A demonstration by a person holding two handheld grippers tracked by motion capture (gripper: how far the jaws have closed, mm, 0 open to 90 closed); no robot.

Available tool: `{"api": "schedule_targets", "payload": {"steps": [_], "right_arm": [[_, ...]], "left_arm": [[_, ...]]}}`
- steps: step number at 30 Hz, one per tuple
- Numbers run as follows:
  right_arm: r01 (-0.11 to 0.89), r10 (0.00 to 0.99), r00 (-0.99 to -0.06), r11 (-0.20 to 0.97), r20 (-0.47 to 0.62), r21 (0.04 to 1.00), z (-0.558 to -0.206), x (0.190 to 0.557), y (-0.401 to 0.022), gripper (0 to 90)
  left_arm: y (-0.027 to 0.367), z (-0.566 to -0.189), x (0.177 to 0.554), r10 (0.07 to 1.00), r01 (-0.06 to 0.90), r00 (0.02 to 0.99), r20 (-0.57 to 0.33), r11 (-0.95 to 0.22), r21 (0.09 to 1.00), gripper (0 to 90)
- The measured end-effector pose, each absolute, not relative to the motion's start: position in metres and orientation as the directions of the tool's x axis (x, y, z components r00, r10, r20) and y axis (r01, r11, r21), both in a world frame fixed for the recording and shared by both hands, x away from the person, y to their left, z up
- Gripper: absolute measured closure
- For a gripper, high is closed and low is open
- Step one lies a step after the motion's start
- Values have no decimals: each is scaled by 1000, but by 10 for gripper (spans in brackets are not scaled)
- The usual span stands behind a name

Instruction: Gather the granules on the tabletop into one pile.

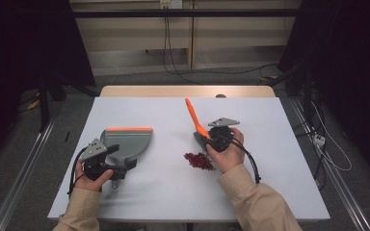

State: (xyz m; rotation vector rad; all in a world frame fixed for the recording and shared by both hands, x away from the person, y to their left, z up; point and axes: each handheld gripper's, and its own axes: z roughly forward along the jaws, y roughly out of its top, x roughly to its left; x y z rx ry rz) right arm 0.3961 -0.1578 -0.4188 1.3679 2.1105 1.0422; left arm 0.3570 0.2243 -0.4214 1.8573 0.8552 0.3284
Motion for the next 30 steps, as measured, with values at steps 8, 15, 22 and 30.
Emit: {"api": "schedule_targets", "payload": {"steps": [8,15,22,30], "right_arm": [[584,889,-447,209,97,784,-415,394,-157,715],[570,894,-437,193,96,799,-405,391,-171,715],[567,900,-421,161,117,808,-403,389,-193,714],[592,916,-391,176,88,787,-412,383,-217,714]], "left_arm": [[226,-421,357,691,413,706,-152,-229,882,54],[226,-422,357,696,426,701,-156,-232,875,54],[227,-421,355,706,441,692,-153,-245,864,56],[235,-428,352,731,498,663,-162,-269,824,60]]}}
